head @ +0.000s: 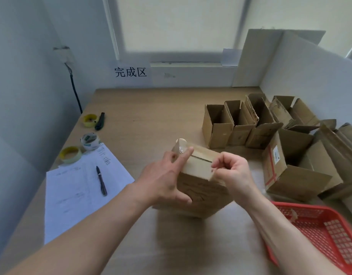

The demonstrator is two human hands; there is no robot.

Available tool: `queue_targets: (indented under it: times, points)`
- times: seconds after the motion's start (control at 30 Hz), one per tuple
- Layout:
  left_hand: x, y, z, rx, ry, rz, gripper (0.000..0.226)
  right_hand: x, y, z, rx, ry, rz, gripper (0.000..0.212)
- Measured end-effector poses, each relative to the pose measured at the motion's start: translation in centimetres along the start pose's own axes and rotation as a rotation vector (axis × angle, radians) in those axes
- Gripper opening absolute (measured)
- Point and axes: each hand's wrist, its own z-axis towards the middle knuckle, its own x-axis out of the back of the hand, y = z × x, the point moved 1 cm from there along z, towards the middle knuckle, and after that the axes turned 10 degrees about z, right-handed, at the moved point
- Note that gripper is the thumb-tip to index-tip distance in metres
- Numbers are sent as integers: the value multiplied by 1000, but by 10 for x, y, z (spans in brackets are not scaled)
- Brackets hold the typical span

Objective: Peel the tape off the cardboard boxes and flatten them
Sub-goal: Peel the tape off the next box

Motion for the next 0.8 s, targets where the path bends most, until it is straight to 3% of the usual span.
queue_targets:
  times: [0.07, 0.2, 0.33, 0.53, 0.8]
  points:
    - [-13, -4, -12, 35, -28, 9, 123, -10, -2, 2, -14, -34, 102, 30]
    - [-40, -5, -32, 113, -75, 30, 93, -25, 5, 5, -25, -20, 25, 32]
    - [-46, 8, -26, 127, 62, -92, 72, -17, 7, 10, -78, 68, 127, 21]
    - [-60, 30, -9, 56, -4, -377, 75, 17, 16, 1, -176, 218, 181, 20]
    - [-74, 40, -19, -45, 64, -375, 75, 65, 36, -21, 120, 204, -475, 16]
